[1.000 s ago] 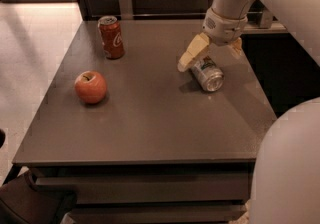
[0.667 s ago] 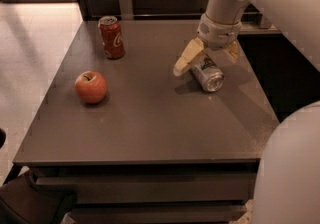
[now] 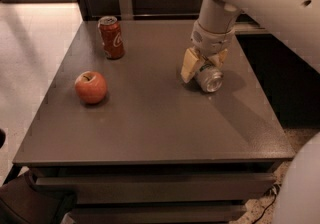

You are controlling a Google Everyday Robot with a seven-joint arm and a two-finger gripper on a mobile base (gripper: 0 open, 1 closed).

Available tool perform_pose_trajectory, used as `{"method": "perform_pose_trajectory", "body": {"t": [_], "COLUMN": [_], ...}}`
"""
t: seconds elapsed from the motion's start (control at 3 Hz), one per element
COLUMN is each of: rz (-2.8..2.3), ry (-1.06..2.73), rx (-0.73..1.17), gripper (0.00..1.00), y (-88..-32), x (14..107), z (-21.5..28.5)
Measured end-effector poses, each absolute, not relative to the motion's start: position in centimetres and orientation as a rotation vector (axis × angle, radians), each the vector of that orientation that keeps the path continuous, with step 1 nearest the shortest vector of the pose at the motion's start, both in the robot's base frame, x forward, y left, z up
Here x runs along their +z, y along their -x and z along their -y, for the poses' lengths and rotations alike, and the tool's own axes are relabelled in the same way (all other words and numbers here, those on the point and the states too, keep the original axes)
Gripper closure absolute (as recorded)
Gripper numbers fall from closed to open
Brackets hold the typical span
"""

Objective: Place 7up can upright

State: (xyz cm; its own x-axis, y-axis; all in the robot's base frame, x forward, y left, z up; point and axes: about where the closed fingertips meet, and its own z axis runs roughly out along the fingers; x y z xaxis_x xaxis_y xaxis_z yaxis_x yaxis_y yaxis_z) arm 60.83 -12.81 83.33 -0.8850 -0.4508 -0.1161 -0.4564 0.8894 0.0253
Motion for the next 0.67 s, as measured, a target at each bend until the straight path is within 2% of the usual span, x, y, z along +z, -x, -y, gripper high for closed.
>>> {"method": "perform_pose_trajectory", "body": {"t": [0.33, 0.67], "rz": [-2.948, -2.946], "ry": [0.711, 0.713], "rx": [0.080, 0.081], "gripper": [0.59, 0.92], "y": [-60.89, -60.99], "x": [83.20, 83.00], "z": [12.73, 12.61]}}
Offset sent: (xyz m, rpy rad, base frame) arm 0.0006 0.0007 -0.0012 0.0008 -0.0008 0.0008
